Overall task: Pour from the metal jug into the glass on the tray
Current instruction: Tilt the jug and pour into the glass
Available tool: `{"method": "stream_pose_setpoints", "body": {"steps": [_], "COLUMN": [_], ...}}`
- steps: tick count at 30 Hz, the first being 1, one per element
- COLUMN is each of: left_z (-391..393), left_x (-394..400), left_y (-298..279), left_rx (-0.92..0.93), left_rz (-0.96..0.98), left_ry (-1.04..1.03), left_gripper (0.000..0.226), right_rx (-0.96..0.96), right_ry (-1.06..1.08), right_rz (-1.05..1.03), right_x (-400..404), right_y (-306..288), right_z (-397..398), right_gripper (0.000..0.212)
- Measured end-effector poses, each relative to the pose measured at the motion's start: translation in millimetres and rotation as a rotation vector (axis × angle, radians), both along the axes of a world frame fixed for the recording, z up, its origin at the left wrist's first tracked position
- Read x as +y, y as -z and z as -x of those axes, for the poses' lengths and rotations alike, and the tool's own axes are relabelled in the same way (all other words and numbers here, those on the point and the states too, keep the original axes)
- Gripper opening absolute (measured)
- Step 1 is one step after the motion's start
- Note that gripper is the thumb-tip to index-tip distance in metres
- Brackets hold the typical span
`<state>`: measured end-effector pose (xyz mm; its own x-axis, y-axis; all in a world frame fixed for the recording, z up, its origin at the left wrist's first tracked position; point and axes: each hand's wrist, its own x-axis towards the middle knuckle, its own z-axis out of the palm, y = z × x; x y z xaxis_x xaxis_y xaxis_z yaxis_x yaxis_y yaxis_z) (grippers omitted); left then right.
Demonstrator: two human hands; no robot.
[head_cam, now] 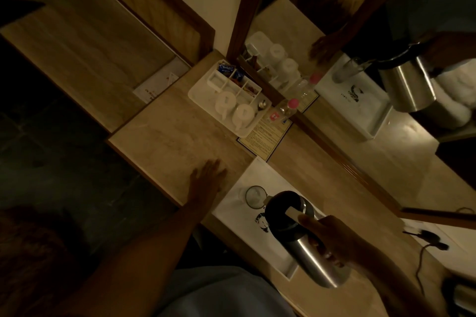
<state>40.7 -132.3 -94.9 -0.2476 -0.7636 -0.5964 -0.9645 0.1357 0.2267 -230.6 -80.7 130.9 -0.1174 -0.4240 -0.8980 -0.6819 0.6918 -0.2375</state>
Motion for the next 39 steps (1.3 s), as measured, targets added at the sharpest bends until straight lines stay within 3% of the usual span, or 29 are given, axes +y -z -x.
{"method": "stream_pose_setpoints", "body": {"steps": [39], "left_z": [-0.7], "left_x": [-0.8], "left_y": [1.4], "left_rx": [0.004], "left_rz": [-0.005], "left_ry": [-0.016], "left_gripper": [0.072], "right_rx": [-0.027], "right_ry": [-0.016], "right_rz": [-0.02], "right_x": [-5.0], "right_y": [1.0], "right_z": [-3.0], "right_gripper": [0.057]}}
